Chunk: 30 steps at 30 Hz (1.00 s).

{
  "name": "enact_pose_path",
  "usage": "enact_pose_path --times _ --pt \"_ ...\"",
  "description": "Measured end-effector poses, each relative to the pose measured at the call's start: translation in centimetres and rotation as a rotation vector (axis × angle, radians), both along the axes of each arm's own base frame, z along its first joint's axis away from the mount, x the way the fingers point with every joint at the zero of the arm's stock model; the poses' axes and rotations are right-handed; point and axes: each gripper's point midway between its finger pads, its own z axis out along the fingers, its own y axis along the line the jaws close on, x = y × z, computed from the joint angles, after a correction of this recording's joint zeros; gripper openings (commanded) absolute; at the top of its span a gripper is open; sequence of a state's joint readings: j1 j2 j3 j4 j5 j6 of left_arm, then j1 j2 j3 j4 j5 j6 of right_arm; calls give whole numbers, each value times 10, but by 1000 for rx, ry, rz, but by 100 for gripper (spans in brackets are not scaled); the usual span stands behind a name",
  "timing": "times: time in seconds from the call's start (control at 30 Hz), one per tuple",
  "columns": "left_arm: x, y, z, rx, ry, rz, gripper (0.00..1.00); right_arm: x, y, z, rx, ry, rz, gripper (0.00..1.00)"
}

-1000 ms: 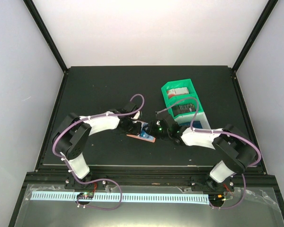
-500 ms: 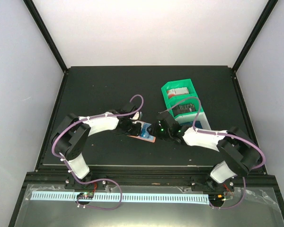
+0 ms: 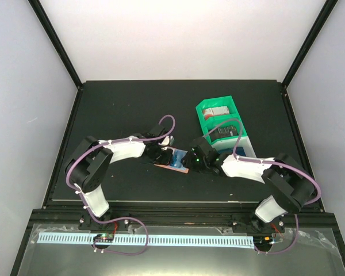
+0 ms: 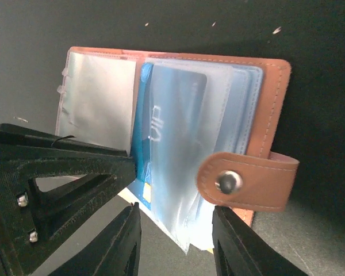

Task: Put the credit cards into the card holder
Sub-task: Insert the credit card into the card holder.

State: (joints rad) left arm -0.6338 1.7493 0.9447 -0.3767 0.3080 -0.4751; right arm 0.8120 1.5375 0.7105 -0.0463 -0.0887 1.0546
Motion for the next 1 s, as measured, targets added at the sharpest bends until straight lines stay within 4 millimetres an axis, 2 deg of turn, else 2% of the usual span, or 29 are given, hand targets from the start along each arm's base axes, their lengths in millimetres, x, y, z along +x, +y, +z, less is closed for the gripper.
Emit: enact_pose_path --times 0.47,0.77,1.0 --pt "1 -8 -1 -44 5 -31 8 -2 9 -18 -22 44 47 36" --pt "-1 -20 -1 -107 16 -72 8 0 11 -18 -22 44 47 35" --pt "0 -20 -1 -110 18 -71 7 1 13 -16 7 41 30 34"
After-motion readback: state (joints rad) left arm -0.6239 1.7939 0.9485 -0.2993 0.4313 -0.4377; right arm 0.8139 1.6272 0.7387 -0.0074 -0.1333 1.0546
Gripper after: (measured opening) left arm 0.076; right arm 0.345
